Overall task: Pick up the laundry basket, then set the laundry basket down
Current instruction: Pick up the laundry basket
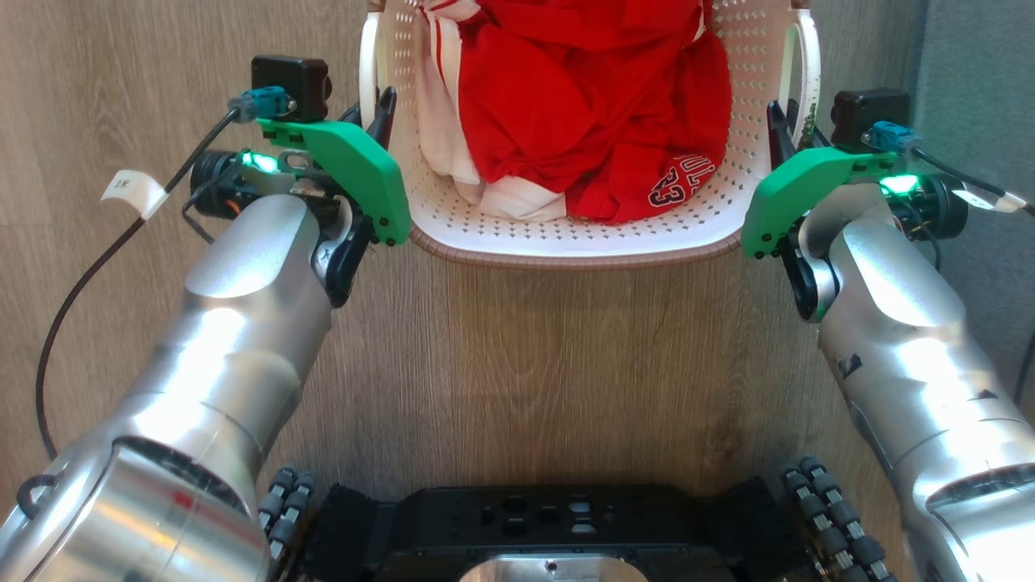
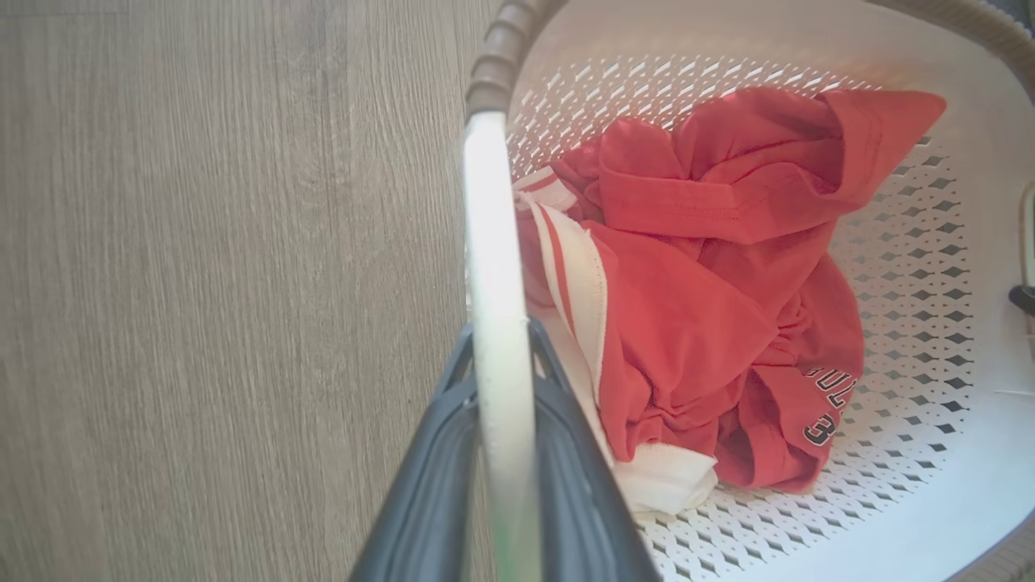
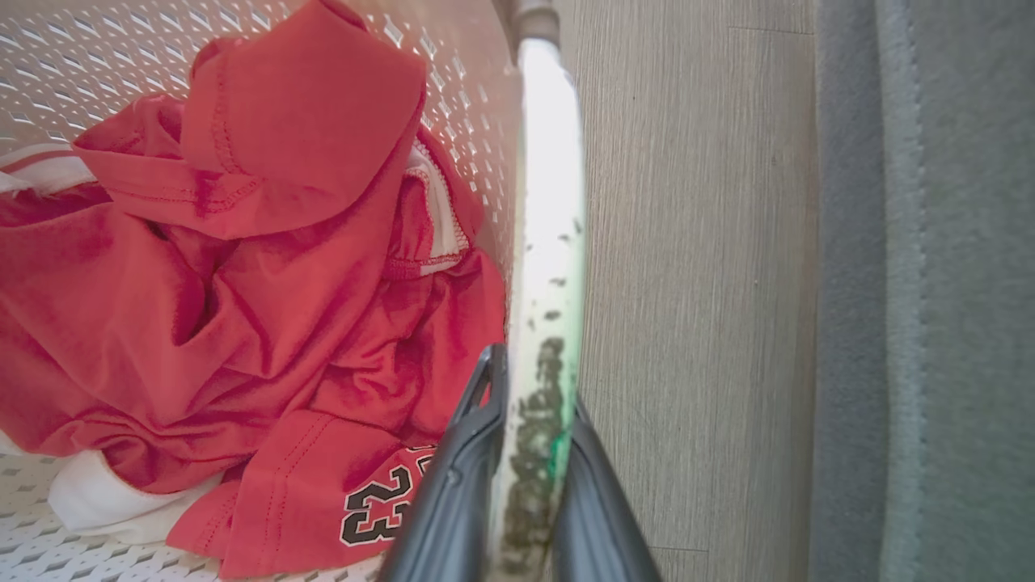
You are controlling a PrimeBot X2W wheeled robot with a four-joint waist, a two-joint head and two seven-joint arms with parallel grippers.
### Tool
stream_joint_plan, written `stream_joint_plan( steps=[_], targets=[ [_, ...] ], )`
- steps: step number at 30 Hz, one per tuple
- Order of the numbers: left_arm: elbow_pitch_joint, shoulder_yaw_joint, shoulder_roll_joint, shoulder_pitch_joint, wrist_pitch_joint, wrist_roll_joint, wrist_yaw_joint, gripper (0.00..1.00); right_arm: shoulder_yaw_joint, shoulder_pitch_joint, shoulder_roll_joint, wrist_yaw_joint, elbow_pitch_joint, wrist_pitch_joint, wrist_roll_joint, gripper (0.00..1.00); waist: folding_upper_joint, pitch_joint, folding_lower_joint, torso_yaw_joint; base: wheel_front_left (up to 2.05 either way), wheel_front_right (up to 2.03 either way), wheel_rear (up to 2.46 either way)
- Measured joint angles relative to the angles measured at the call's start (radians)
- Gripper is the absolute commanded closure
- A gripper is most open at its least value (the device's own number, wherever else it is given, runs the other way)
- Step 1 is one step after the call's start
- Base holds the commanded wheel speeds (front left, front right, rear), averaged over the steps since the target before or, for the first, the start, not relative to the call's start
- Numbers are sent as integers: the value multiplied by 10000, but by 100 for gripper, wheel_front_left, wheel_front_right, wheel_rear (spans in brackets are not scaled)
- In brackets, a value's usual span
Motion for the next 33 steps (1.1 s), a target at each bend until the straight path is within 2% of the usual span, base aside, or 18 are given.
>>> stream_joint_plan(
  steps=[4,10,18,27,33],
  targets=[
    [132,-113,-8,2,69,-391,2,100,165,-102,6,0,257,-2,10,100,0,-165,0,12,0,0,0],
    [136,-362,-36,102,842,-1187,69,100,485,-263,50,2,1145,84,81,100,0,-612,-1,60,0,0,0],
    [182,-627,-40,540,2128,-2382,69,100,1076,-486,58,73,1806,1266,648,100,1,-1712,-1,93,0,0,0],
    [441,-683,-52,981,3014,-3126,58,100,1645,-389,88,77,1950,2451,1442,100,1,-3202,-1,16,0,0,0],
    [660,-708,-59,1528,3450,-3452,-17,100,2038,272,184,77,2008,3394,2109,100,1,-4323,-1,-60,0,0,0]
  ],
)
